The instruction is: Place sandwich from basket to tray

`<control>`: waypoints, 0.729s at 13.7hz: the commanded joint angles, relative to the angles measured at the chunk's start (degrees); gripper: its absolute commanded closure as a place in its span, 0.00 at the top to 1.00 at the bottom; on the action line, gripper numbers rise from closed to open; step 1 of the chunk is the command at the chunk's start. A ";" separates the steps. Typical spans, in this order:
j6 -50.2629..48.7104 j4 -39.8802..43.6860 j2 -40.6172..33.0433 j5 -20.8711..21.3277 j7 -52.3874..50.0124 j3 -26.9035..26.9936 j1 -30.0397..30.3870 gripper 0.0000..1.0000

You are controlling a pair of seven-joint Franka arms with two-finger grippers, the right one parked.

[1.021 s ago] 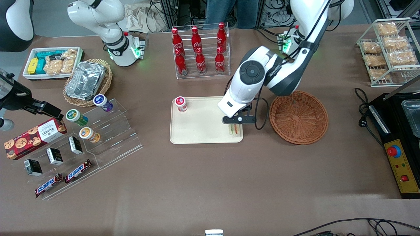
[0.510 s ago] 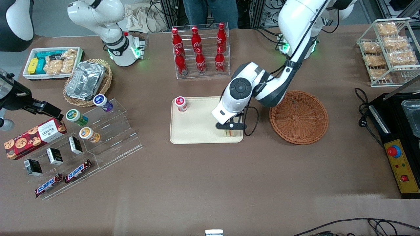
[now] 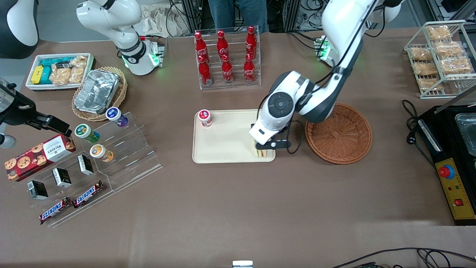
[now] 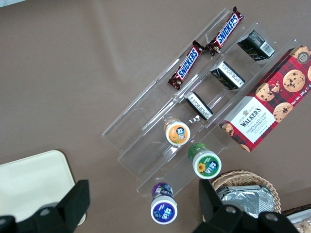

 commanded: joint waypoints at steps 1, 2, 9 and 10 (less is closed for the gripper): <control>-10.75 -0.91 -10.50 -0.29 0.38 -0.08 6.31 0.99; -14.88 -0.91 -12.70 -0.74 0.65 -0.60 11.40 0.99; -23.45 4.44 -21.68 6.98 16.00 -0.17 23.11 1.00; -23.45 6.36 -21.78 9.00 20.21 -0.26 25.05 1.00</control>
